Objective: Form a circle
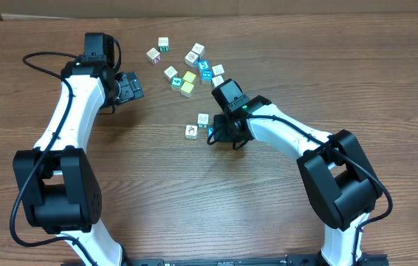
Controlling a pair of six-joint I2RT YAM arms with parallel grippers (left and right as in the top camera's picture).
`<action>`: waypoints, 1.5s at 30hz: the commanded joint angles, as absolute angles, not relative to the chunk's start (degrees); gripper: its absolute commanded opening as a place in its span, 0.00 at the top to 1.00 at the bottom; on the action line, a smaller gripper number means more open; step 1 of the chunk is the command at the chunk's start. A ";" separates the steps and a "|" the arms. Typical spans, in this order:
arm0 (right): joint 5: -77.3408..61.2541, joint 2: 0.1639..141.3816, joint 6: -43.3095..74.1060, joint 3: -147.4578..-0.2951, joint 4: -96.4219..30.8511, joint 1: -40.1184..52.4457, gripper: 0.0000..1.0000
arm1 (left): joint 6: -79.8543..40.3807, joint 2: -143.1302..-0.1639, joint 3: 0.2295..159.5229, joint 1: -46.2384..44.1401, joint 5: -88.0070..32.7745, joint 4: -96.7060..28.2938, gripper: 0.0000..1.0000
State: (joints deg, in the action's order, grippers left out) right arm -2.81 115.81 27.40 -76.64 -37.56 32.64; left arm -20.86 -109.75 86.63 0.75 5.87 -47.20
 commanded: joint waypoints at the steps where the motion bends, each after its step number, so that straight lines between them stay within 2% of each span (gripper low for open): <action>1: -3.81 115.98 28.14 -76.18 -37.34 32.60 0.96 | -20.80 -110.15 87.48 0.36 6.57 -47.35 0.00; 21: -5.63 115.98 28.73 -76.18 -36.03 32.60 0.95 | -20.80 -110.15 87.48 0.38 6.57 -47.33 0.00; 36: 1.89 115.92 28.01 -76.51 -35.38 32.32 0.85 | -20.80 -110.15 87.48 0.38 6.57 -47.33 0.00; 41: 1.85 115.74 26.15 -82.91 -41.28 30.41 0.84 | -20.80 -110.15 87.48 0.38 6.57 -47.35 0.00; 45: 1.87 115.74 22.20 -94.52 -50.17 28.62 0.84 | -20.80 -110.15 87.48 0.36 6.57 -47.33 0.00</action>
